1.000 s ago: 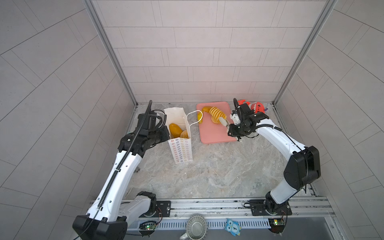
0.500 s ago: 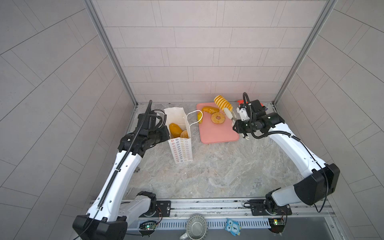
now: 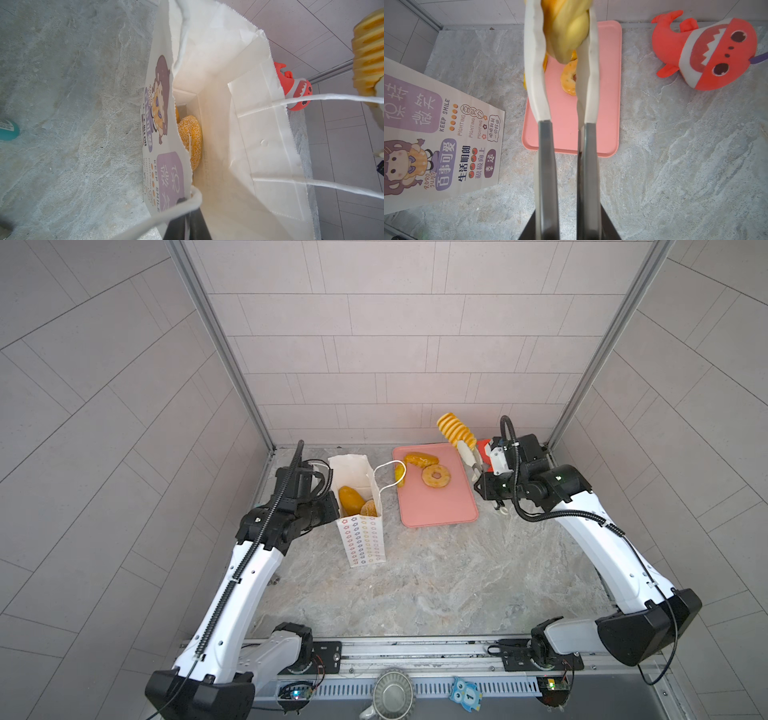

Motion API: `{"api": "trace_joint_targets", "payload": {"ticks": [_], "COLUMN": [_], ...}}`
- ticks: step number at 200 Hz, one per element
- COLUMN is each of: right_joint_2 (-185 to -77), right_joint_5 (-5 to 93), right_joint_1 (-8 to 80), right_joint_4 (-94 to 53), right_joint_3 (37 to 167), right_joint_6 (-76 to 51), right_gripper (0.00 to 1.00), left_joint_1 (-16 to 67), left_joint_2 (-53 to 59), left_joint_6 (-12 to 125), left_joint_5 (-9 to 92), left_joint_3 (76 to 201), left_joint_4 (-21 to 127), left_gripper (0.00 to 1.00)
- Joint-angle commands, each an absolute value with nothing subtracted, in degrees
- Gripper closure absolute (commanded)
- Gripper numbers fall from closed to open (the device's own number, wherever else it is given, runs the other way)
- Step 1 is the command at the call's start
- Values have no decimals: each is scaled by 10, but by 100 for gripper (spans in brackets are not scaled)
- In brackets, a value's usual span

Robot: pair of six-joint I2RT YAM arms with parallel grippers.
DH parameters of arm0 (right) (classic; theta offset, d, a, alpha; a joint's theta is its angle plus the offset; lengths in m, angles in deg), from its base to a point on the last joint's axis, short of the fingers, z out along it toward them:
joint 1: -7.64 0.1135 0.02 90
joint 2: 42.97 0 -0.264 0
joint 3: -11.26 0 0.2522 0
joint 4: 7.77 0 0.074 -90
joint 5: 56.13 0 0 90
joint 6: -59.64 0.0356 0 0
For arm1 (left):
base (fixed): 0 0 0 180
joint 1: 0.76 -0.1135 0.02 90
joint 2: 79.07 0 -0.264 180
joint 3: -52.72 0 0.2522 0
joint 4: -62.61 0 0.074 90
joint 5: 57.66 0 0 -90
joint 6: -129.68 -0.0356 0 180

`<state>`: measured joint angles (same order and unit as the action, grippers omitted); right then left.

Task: Place the fake bread into the paper bag
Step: 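Lift the ridged spiral bread off the tray with the right gripper's tongs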

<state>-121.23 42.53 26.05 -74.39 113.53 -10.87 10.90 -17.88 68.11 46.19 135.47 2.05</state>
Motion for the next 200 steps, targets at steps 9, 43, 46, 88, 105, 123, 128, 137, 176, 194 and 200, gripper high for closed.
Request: {"api": "trace_joint_targets", "payload": {"ticks": [9,43,46,88,105,123,128,137,176,194,200], "right_joint_2": [-1179,-1170,-1169,-1155,-1151,-1150,-1150,-1149,-1148,-1148,-1147], "right_joint_5": [409,412,413,424,426,428,428,430,432,429,425], "right_joint_1": [261,264,264,272,277,281,282,285,305,321,329], "right_joint_4": [-749,-757,-757,-755,-756,-758,-758,-758,-758,-757,-757], "right_joint_3": [1177,1198,1200,1216,1224,1232,1233,1236,1246,1247,1247], "right_joint_6": [-117,-118,-119,-118,-118,-118,-117,-117,-112,-108,-108], "right_gripper": [67,67,67,67,66,66,66,66,66,66,66], "left_joint_1": [110,111,110,110,110,110,110,110,110,110,110], "left_joint_2": [-186,-186,-186,-186,-185,-185,-185,-184,-183,-182,-184], "left_joint_6": [682,682,682,685,686,687,687,687,689,689,689], "left_joint_5": [463,463,464,467,470,471,471,472,472,471,471], "left_joint_3": [1367,1368,1369,1367,1367,1367,1368,1367,1367,1368,1367], "left_joint_4": [24,25,25,26,29,31,31,31,32,33,32], "left_gripper": [90,89,90,89,90,90,89,89,90,90,90]}}
